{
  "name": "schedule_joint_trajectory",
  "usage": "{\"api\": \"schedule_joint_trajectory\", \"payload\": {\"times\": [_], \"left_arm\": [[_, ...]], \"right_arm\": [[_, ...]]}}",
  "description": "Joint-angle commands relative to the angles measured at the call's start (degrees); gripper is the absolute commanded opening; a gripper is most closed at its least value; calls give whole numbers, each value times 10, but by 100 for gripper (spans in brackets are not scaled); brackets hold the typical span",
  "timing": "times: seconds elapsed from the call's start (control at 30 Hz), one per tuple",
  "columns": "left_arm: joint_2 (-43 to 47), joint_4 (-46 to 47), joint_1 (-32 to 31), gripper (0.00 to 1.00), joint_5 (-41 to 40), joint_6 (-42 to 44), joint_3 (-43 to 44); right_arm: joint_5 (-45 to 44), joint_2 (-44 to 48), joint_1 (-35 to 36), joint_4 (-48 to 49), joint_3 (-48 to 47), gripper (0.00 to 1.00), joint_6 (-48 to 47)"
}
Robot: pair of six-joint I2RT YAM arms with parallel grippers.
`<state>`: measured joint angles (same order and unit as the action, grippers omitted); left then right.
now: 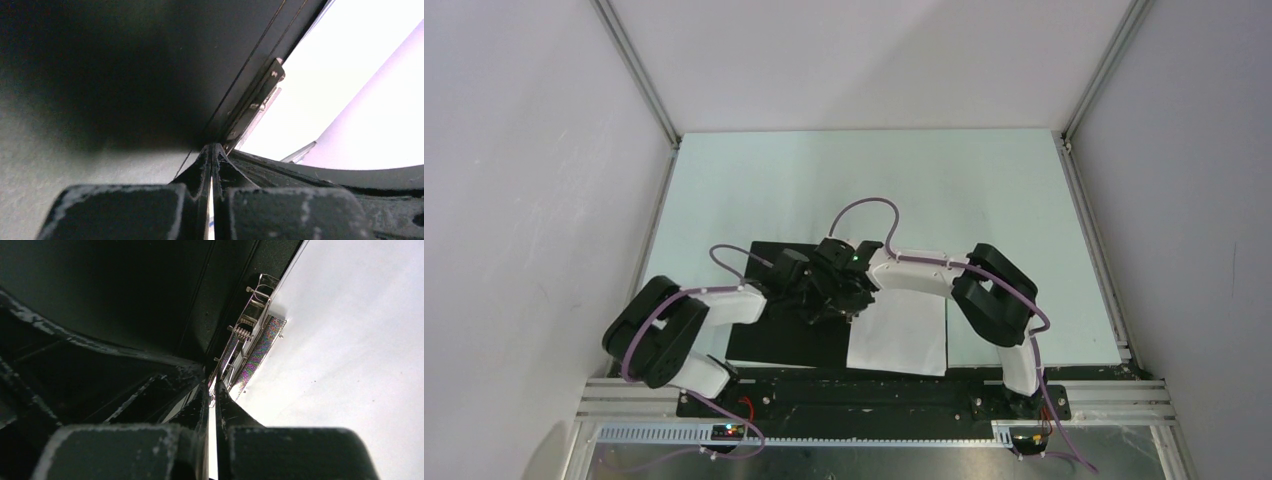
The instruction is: Put the files into the folder
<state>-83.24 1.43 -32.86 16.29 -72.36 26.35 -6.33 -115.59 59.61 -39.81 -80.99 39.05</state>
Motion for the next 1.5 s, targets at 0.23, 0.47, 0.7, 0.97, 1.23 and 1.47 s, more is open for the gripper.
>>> {"api": "schedule_joint_trajectory", "payload": {"times": [0.23,0.47,0.7,0.97,1.23,1.47], "left_arm": [[-100,4,-63,0,20,-42,-6],[-121,15,-95,0,33,-68,32],[-122,17,-111,0,29,-92,42],[-111,19,-114,0,27,-104,31],[-97,21,-117,0,32,-111,27],[-83,27,-122,0,40,-124,22]], "right_arm": [[-37,-93,-42,78,48,0,25],[-42,-83,-66,81,49,0,28],[-32,-75,-81,91,49,0,53],[-31,-68,-79,94,50,0,91],[-38,-57,-87,94,52,0,109],[-51,-40,-91,96,55,0,134]]}}
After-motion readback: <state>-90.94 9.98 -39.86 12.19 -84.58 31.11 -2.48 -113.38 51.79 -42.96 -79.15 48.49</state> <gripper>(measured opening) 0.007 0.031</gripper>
